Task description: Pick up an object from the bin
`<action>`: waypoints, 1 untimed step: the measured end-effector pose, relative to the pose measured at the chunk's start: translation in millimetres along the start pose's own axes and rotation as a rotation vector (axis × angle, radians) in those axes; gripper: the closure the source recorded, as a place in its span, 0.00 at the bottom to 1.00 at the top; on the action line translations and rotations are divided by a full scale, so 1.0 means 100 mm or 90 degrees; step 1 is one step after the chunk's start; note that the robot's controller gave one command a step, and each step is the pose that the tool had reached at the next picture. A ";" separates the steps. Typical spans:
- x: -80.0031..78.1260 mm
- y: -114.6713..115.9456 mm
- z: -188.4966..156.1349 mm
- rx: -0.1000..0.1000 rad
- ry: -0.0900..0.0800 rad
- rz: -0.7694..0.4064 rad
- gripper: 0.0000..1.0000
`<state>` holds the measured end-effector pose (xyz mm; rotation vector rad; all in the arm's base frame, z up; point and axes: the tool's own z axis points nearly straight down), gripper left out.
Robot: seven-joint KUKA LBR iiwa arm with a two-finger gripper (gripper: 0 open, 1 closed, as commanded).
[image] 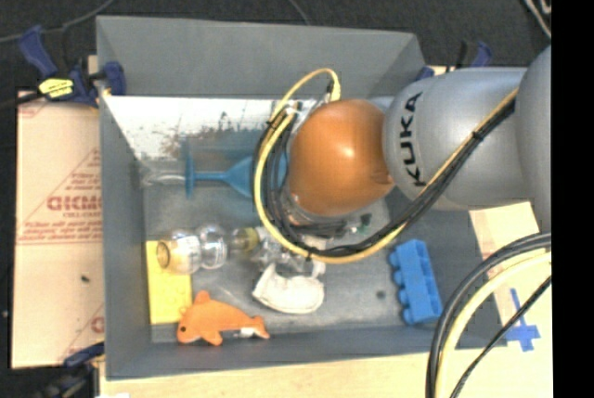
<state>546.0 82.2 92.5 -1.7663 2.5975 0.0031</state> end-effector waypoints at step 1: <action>-0.01 -0.01 -0.18 0.002 -0.001 0.000 1.00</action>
Offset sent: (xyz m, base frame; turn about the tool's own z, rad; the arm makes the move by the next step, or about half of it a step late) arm -0.0001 0.0000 0.0195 0.0000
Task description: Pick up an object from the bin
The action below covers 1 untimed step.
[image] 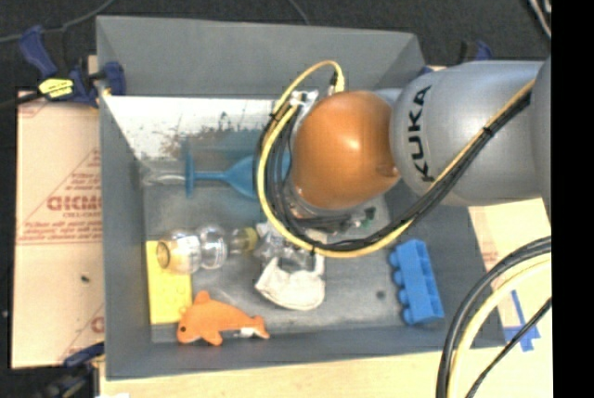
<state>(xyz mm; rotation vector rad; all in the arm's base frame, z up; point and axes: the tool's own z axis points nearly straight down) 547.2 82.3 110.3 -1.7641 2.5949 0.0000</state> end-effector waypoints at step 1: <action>0.00 -0.01 -0.15 0.001 0.000 0.000 1.00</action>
Offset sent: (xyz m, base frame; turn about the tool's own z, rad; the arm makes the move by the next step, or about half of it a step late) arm -0.0001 0.0000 0.0448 0.0000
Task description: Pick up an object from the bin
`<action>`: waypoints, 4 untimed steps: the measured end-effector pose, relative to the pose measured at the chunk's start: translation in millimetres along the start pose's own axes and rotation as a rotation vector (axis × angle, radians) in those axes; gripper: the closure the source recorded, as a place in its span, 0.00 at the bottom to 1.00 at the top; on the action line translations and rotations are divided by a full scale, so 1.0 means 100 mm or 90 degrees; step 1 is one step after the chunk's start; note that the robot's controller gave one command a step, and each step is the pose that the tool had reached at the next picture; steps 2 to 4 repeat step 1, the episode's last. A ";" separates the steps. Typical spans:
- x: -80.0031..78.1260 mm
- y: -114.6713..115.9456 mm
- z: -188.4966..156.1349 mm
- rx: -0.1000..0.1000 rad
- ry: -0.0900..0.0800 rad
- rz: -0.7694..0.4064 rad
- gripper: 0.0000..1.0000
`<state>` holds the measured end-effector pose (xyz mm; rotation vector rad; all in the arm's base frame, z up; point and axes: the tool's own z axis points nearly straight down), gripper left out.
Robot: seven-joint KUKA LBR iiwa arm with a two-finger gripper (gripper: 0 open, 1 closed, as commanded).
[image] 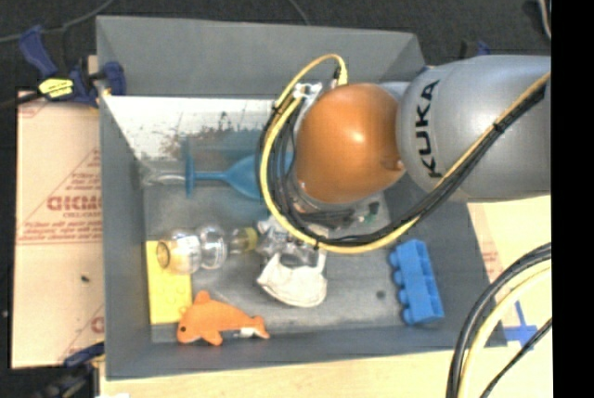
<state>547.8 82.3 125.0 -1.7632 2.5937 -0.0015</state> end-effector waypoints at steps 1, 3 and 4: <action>0.00 -0.01 -0.12 0.001 -0.001 0.001 1.00; 0.00 -0.01 -0.12 0.001 -0.001 0.001 1.00; 0.00 -0.01 -0.12 0.001 -0.001 0.001 1.00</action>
Offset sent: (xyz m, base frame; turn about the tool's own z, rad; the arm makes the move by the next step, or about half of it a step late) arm -0.0001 0.0000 0.0232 0.0000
